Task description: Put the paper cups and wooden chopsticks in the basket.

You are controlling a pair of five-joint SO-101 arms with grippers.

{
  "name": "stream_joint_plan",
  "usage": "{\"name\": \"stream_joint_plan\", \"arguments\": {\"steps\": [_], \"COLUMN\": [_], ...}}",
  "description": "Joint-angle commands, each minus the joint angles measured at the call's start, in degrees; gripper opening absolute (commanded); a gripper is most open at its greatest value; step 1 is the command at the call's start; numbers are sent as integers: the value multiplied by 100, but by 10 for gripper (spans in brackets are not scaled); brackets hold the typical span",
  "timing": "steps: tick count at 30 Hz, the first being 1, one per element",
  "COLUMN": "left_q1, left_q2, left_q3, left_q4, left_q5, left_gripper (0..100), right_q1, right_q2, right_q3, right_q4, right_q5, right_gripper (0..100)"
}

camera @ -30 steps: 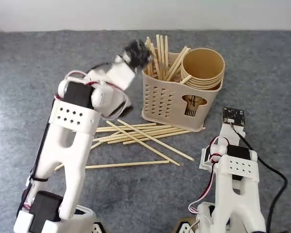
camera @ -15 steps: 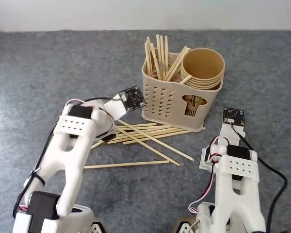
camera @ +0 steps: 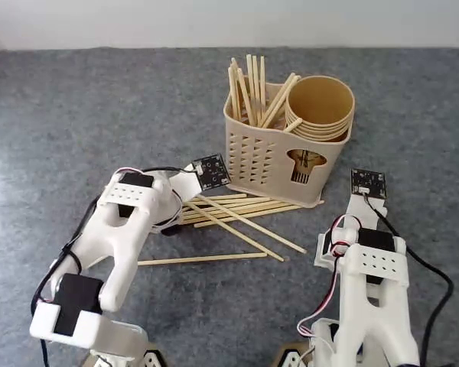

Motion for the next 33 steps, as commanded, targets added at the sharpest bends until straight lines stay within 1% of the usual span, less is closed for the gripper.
{"name": "stream_joint_plan", "arguments": {"steps": [1,5,9,11,14,16,18,20,22,24,28,30,33], "left_q1": [-88,-659,-1723,-2303,-3059,-3499,-3912,-4308,-4580,-4712,-4844,-4905,-4949], "left_q2": [-35,-448,-1231,-1530,-1855,-1925,-1925,-1925,-1925,-1925,-1943,-1969,-1969], "left_q3": [-321,-374,-330,-233,22,145,180,207,268,426,840,989,1147], "left_q4": [53,563,677,651,642,633,580,501,484,484,492,501,510], "left_q5": [-70,-70,-44,-44,-26,167,475,818,1064,1354,1916,2330,2831], "left_gripper": [228,225,225,225,225,225,225,225,225,225,225,225,225], "right_q1": [-66,-75,-75,-180,-690,-1147,-1622,-2009,-2316,-2607,-3125,-3327,-3609], "right_q2": [-84,-84,-84,-127,-84,-119,-66,22,242,637,1719,2299,3125], "right_q3": [-26,-26,-35,-44,-70,-123,-422,-835,-1477,-2268,-3727,-4273,-4853], "right_q4": [-92,-92,-119,-409,-910,-1042,-910,-655,-198,330,1270,1516,1490], "right_q5": [70,70,70,70,193,756,1204,1257,1292,1310,1776,1908,1978], "right_gripper": [12,12,13,13,14,14,15,15,16,21,100,136,164]}}
